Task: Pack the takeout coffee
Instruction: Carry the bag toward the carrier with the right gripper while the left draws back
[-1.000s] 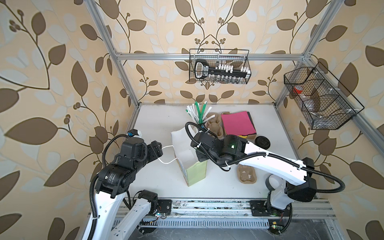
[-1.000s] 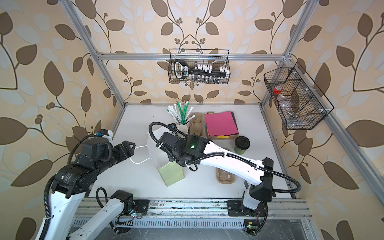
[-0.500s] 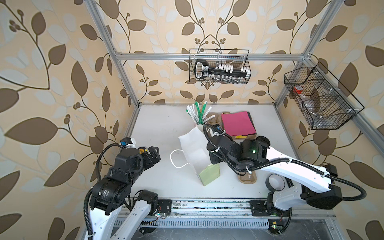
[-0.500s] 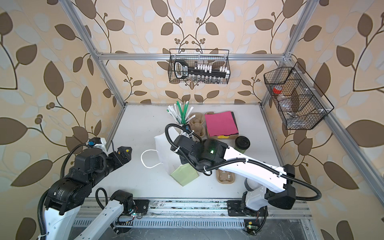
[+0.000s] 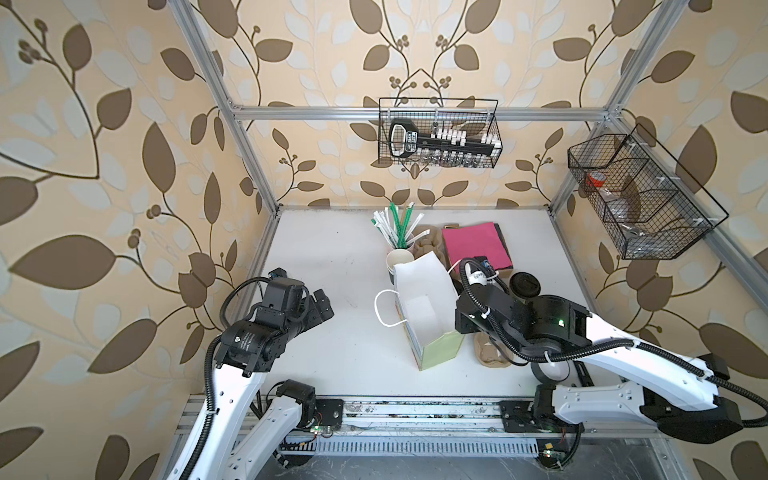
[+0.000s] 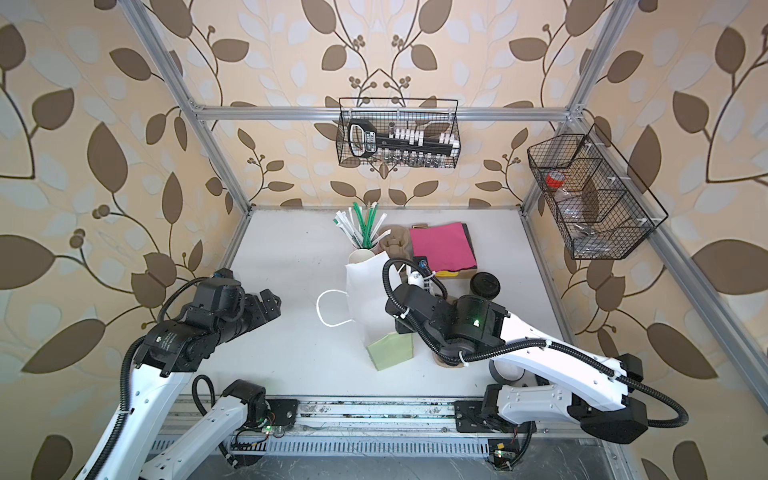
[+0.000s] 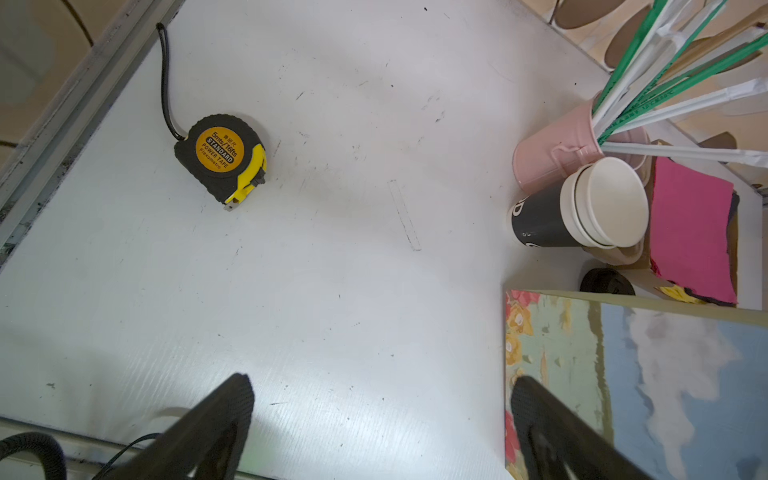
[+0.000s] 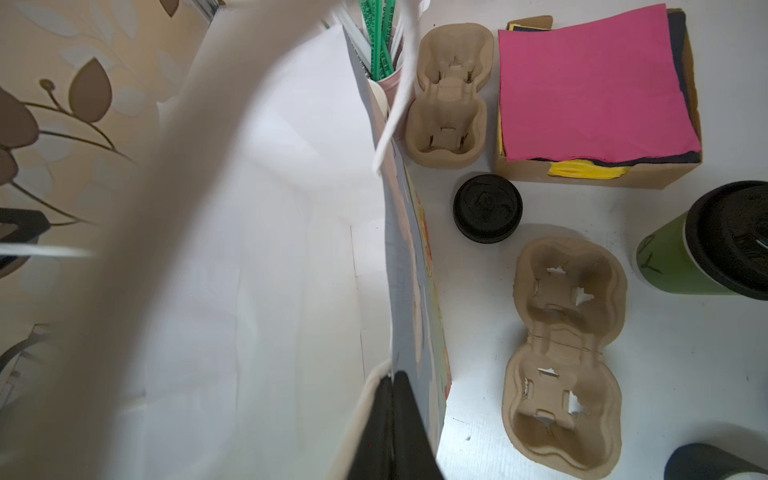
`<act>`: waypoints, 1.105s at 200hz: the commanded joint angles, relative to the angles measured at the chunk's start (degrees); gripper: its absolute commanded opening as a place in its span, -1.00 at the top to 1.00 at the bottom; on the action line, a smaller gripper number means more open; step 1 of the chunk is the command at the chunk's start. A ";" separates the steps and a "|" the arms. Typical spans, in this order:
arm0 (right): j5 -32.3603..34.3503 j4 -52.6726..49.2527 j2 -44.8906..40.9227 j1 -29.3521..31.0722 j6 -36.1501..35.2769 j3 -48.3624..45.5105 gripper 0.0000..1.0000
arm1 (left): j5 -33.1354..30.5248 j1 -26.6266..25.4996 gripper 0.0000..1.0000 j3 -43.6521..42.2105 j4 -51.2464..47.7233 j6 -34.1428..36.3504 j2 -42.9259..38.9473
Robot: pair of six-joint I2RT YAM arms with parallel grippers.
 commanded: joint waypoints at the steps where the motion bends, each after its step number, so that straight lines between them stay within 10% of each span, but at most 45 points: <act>1: 0.49 0.57 -0.18 -1.82 0.62 -1.43 1.00 | 0.33 -0.57 -0.98 -0.14 2.84 1.09 -0.08; 147: -2.68 2.20 -1.08 -9.72 -3.23 -2.86 0.97 | 2.26 -0.57 -0.98 -2.42 5.82 1.68 1.87; 221: -0.04 -2.49 -0.79 -7.31 -4.24 3.68 -0.17 | 3.25 -0.57 -0.98 -2.81 6.42 1.96 2.24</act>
